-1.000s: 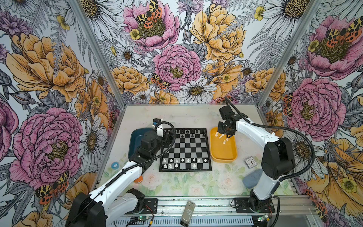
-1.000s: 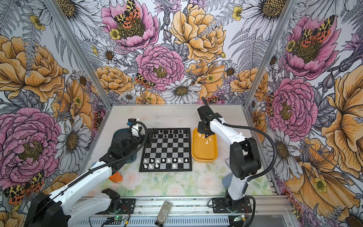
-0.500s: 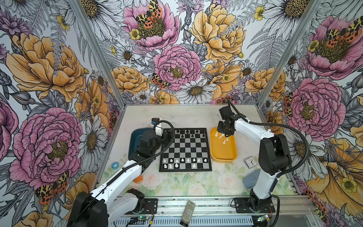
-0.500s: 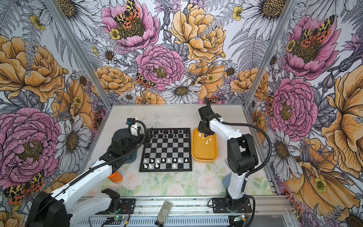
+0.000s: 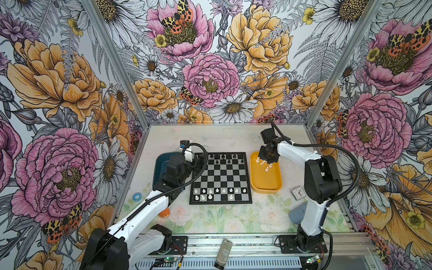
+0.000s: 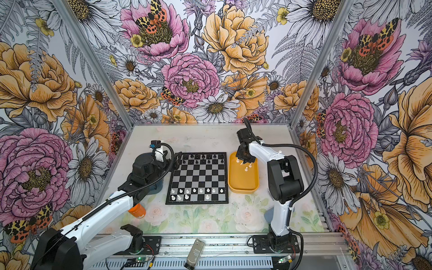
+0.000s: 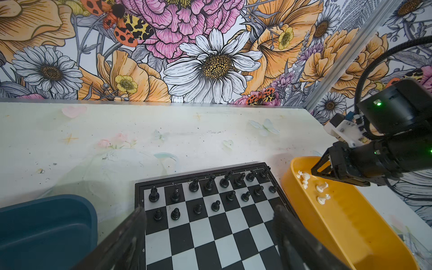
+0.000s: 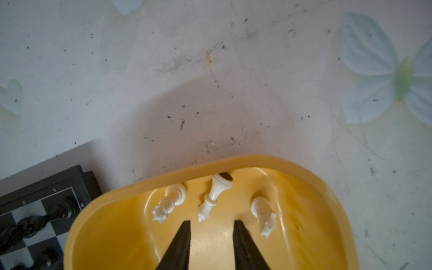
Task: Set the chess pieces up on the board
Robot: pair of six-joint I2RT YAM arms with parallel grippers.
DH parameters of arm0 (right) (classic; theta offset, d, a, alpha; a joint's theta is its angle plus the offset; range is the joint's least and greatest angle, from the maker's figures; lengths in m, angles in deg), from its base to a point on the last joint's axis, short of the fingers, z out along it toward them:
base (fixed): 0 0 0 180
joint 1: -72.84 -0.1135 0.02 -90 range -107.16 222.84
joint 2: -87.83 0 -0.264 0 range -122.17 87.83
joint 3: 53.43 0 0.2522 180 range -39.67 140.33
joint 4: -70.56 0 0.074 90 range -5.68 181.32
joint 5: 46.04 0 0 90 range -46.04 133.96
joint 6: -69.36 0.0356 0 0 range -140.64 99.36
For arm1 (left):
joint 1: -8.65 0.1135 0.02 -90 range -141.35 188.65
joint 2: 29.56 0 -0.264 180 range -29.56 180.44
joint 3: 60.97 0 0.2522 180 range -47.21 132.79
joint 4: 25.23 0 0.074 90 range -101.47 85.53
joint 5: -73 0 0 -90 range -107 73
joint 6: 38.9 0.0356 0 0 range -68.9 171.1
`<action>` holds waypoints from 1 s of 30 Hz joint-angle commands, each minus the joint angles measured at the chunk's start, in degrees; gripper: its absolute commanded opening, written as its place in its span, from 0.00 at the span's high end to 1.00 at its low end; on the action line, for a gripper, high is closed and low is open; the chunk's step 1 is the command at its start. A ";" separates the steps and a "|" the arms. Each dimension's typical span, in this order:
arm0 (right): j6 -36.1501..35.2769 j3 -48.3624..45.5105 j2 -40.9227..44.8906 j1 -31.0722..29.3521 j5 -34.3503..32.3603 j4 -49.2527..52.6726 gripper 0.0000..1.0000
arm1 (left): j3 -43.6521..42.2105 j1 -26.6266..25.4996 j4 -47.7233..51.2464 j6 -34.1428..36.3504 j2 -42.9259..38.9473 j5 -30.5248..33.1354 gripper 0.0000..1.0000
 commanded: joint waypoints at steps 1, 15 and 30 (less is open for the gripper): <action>0.92 -0.32 -1.58 0.63 -0.18 -1.49 0.67 | 1.11 0.78 -1.57 -0.32 0.64 -1.14 0.14; 0.97 -0.19 -4.20 1.58 -0.18 -1.76 0.67 | 1.05 0.85 -1.42 -0.25 0.82 -0.93 0.14; 0.86 1.41 -6.51 1.75 0.35 -2.20 0.67 | 1.14 0.90 -1.19 -0.16 0.81 -0.71 0.14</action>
